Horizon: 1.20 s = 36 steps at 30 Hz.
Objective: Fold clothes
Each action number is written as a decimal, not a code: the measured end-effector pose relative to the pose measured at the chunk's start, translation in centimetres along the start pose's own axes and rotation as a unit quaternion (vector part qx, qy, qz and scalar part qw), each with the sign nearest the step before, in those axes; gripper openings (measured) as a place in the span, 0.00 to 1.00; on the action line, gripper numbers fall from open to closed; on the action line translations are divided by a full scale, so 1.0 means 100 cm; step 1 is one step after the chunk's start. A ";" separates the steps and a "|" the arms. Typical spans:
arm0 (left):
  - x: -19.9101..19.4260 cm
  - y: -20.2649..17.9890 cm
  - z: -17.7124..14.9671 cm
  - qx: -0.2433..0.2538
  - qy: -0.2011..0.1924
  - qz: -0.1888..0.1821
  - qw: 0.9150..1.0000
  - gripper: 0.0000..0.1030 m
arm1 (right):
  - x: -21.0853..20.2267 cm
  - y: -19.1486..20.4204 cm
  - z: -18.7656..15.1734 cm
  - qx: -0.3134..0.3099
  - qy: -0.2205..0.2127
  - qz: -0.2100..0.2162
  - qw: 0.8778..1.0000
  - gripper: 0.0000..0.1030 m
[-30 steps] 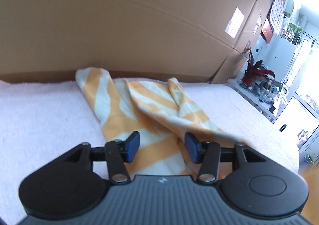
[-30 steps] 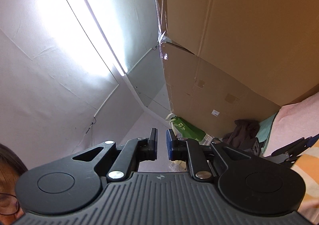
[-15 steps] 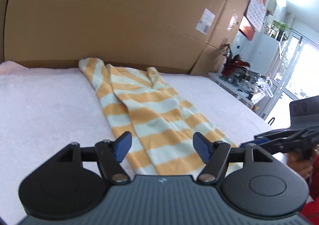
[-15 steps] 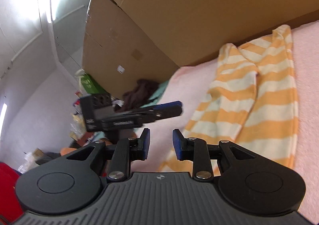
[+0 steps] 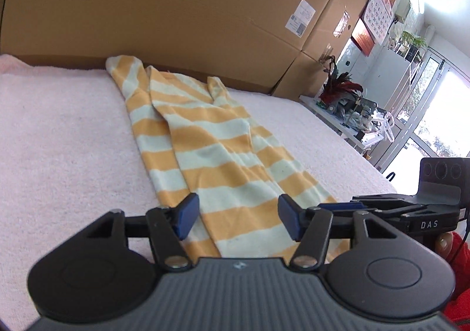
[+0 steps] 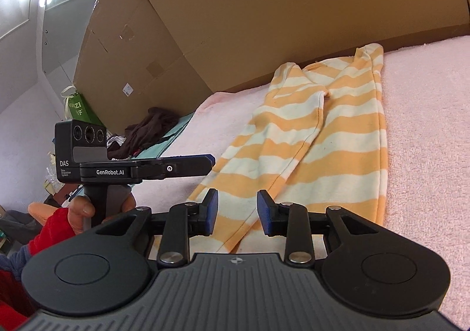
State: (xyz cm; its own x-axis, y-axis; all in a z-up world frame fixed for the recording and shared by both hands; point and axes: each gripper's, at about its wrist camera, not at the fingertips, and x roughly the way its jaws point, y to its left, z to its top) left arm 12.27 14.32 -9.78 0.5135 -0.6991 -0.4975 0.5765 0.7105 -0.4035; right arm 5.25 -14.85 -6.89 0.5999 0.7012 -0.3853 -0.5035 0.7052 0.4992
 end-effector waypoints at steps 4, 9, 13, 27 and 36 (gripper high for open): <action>0.004 0.000 -0.005 -0.003 0.011 0.004 1.000 0.54 | -0.004 -0.001 -0.002 0.002 -0.006 -0.003 1.000 0.25; -0.001 0.001 -0.010 -0.020 0.004 0.002 1.000 0.58 | 0.000 -0.004 -0.003 0.012 0.001 -0.005 1.000 0.26; -0.003 0.001 -0.017 -0.027 -0.012 0.008 1.000 0.44 | 0.006 0.000 -0.002 0.006 0.002 -0.003 1.000 0.26; -0.010 -0.007 -0.023 -0.065 -0.061 0.021 0.996 0.01 | 0.120 0.016 0.124 -0.081 -0.007 -0.104 0.991 0.30; -0.010 -0.018 -0.028 -0.061 -0.065 0.023 0.996 0.01 | 0.209 -0.014 0.142 -0.015 0.003 -0.171 0.985 0.30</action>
State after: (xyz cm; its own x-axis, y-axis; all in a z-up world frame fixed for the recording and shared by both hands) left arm 8.97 13.91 -10.69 0.6206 -0.6637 -0.4175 0.4728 0.7415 -0.4761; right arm 27.35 -2.69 -4.69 0.7343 0.4217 -0.5319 -0.2904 0.9034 0.3154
